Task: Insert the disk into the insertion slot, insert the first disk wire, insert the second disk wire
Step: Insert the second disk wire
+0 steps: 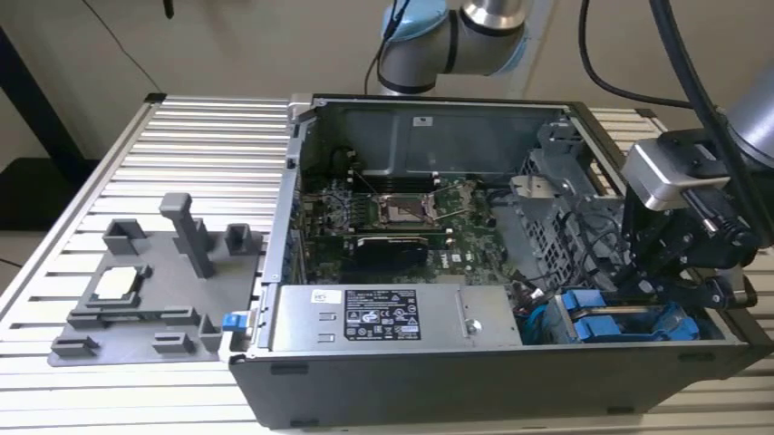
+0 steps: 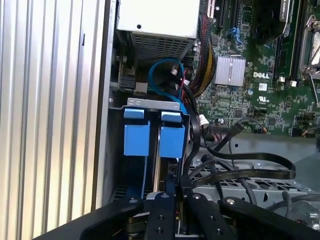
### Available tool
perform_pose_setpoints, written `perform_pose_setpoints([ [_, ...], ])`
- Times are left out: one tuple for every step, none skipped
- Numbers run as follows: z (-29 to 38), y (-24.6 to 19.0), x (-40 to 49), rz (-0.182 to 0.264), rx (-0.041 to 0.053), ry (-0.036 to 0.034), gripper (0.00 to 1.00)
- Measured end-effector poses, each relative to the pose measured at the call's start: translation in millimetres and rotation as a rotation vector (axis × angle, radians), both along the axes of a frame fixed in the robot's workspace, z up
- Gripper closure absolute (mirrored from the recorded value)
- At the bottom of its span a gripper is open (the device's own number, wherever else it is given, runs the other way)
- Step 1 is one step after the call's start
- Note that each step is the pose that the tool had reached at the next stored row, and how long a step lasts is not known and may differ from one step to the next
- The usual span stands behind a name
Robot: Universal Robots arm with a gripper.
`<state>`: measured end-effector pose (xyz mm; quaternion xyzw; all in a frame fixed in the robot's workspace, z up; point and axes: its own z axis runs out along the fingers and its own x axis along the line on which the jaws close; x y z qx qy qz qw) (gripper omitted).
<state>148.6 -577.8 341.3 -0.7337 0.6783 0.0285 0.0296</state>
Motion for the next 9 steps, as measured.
perform_pose_setpoints([
  [-0.7, -0.1, 0.0, -0.001, -0.0001, 0.0000, 0.84],
  [-1.4, -0.2, 0.0, -0.003, -0.0002, 0.0000, 0.84],
  [-2.1, -0.3, 0.1, -0.004, -0.0003, 0.0000, 0.84],
  [-2.8, -0.4, 0.1, -0.006, -0.0009, 0.0000, 0.84],
  [-3.5, -0.5, 0.1, -0.007, -0.0013, 0.0000, 0.84],
  [-4.1, -0.5, 0.1, -0.008, -0.0013, 0.0000, 0.84],
  [-4.3, -0.5, 0.0, -0.008, -0.0012, 0.0000, 0.84],
  [-4.9, -0.5, 0.1, -0.008, 0.0002, -0.0001, 0.84],
  [-5.4, -0.5, 0.0, -0.008, 0.0011, -0.0001, 0.83],
])
